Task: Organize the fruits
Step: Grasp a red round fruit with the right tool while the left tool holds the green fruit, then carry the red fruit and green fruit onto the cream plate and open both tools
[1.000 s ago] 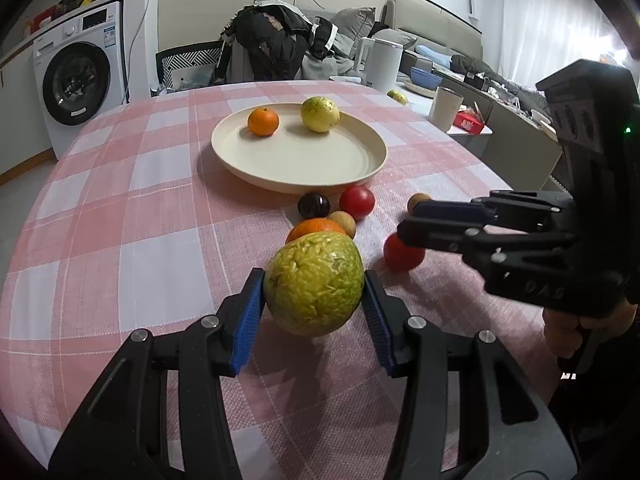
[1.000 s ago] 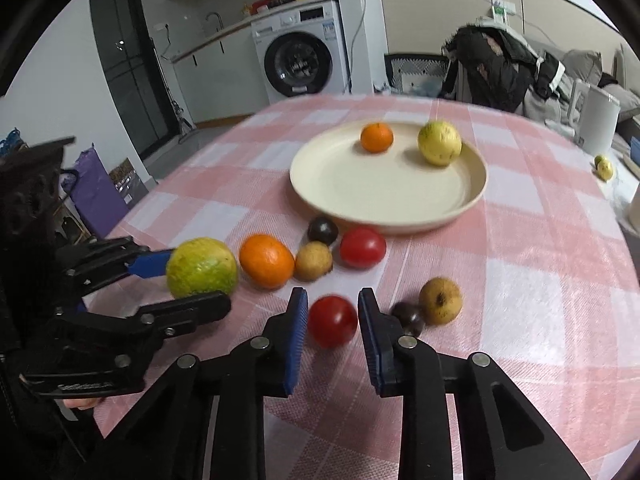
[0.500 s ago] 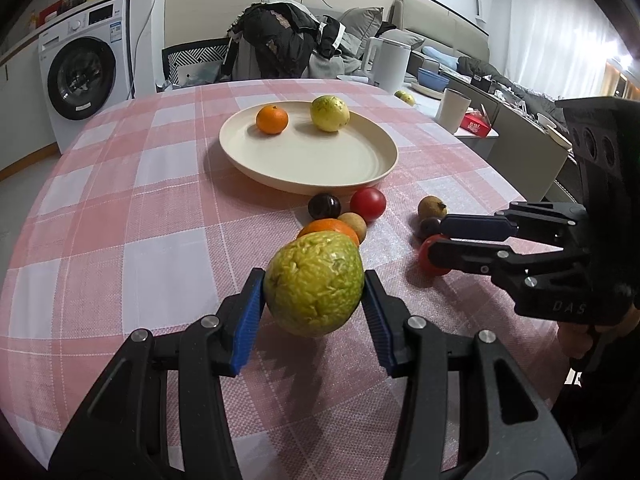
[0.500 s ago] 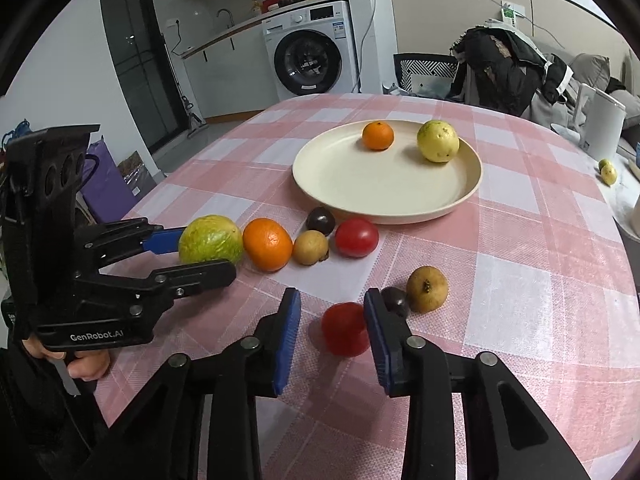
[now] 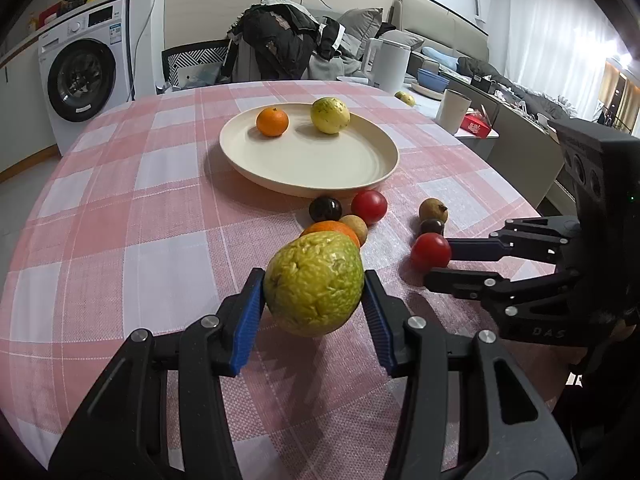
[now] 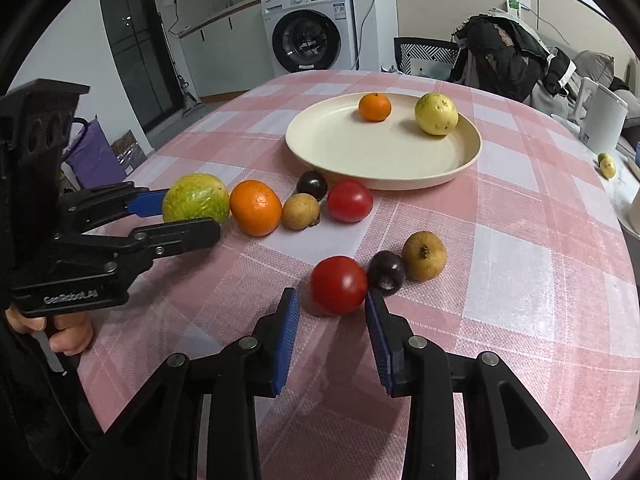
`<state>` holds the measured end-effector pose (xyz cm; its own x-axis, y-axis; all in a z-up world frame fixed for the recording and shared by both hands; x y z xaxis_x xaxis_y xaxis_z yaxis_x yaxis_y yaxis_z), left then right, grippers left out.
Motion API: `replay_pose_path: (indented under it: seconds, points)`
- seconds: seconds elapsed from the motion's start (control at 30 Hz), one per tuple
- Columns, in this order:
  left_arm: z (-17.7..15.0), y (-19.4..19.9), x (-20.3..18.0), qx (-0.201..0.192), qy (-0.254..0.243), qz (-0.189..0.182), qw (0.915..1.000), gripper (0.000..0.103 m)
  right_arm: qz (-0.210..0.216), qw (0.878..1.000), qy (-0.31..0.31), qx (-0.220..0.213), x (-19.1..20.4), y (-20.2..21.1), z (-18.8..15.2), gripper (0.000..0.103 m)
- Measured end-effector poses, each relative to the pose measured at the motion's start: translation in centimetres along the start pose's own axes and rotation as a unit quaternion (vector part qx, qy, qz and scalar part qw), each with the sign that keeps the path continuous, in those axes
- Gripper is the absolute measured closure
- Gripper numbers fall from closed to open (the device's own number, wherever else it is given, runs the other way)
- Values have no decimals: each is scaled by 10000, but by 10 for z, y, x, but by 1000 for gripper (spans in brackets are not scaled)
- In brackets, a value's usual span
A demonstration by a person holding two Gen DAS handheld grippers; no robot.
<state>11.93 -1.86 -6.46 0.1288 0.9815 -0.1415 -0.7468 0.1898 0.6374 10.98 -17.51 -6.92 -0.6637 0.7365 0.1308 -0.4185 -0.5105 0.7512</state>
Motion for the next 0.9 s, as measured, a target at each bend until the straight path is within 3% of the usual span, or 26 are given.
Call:
replay_pose_path:
  seconds: [0.5, 0.87, 0.9]
  points:
    - [4, -2, -2, -14, -36, -14, 10000, 58, 186, 9995, 231, -71, 16, 1, 8, 68]
    - [5, -3, -1, -35, -26, 8, 10000, 58, -24, 9993, 381, 42, 20, -13, 12, 68]
    - [5, -3, -1, -49, -31, 11, 10000, 58, -36, 9992, 399, 15, 21, -13, 12, 72]
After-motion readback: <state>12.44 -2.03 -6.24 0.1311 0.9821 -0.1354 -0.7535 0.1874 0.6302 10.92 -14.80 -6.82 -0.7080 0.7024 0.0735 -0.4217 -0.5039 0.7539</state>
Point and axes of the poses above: each gripper's, at about its wrist camera, not at the fingertips, and y roughly against the way its jaws point, x to its left, z to its top, the point moved 6 cm from there along -y, roughly the way its jaws point, and after that the axes turned 4 degrees about -x, right-handed, at the moved point
